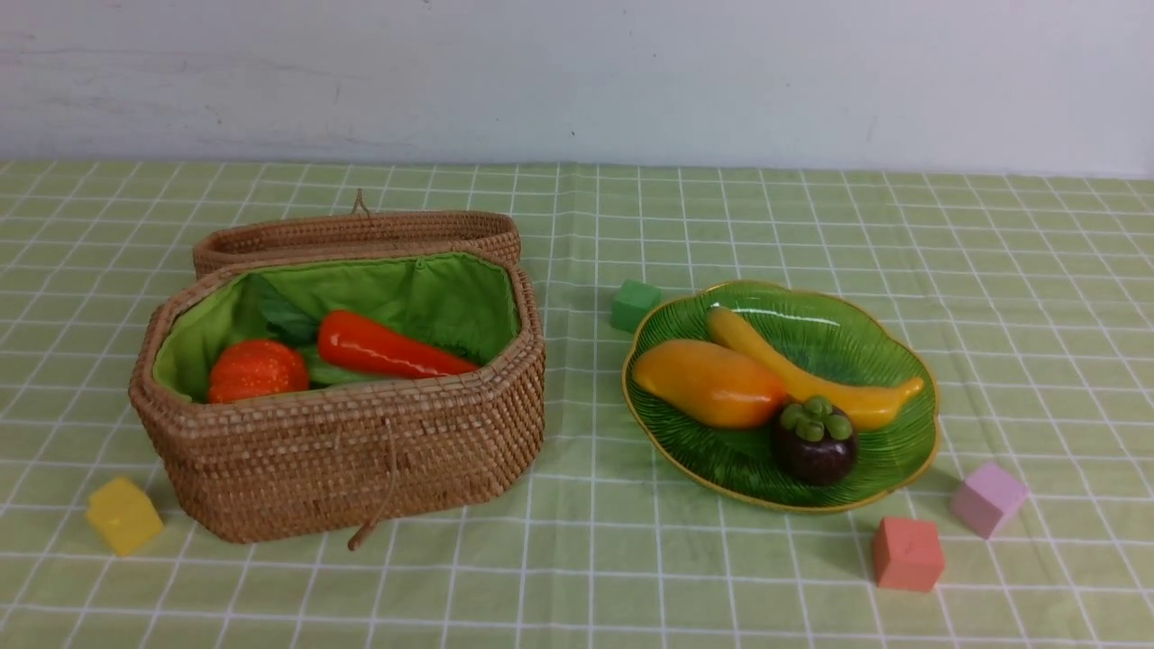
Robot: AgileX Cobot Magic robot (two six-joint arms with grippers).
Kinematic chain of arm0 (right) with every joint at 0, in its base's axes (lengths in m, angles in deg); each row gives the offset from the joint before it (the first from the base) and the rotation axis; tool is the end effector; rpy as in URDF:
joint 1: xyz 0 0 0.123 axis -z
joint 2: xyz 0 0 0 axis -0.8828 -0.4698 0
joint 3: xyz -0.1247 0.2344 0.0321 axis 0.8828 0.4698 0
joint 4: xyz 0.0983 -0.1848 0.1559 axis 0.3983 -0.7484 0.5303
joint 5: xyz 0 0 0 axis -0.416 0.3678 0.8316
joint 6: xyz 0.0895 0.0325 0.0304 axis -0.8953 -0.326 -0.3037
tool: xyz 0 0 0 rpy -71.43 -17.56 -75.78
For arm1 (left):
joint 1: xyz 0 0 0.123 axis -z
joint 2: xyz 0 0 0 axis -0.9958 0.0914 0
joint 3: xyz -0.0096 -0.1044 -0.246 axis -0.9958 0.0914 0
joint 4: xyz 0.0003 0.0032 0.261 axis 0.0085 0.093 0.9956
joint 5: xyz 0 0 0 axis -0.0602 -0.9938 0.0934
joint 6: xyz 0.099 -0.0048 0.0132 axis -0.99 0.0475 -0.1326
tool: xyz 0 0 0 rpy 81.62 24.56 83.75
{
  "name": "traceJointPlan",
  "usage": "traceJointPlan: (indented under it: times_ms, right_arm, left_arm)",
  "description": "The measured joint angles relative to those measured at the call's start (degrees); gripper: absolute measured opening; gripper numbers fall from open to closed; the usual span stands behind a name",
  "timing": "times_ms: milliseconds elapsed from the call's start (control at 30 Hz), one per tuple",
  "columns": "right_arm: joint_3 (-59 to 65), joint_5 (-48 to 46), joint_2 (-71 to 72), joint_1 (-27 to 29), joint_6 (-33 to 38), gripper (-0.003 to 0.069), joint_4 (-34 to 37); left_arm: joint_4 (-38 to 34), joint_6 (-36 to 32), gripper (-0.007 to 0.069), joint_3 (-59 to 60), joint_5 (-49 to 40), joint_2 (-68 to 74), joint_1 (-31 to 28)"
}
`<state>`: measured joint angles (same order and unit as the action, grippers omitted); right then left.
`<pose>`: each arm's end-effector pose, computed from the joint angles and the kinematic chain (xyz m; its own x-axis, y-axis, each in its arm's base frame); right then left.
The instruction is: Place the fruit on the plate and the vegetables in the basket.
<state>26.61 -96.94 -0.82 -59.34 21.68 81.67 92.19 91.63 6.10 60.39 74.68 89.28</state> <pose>0.0875 -0.0021 0.1695 -0.3127 -0.1297 -0.9410 -0.0178 0.9913 -0.1307 0.0882 -0.0044 0.1670 -0.3085 -0.2745 -0.9108 -0.0392 0.9603 -0.2761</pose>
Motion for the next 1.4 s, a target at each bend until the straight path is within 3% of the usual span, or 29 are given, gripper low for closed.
traceJointPlan:
  times_ms: [1400]
  right_arm:
    - [0.0,0.0,0.0,0.0,-0.1,0.0078,-0.1]
  left_arm:
    - [0.0,0.0,0.0060,0.0,0.0,0.0,0.0]
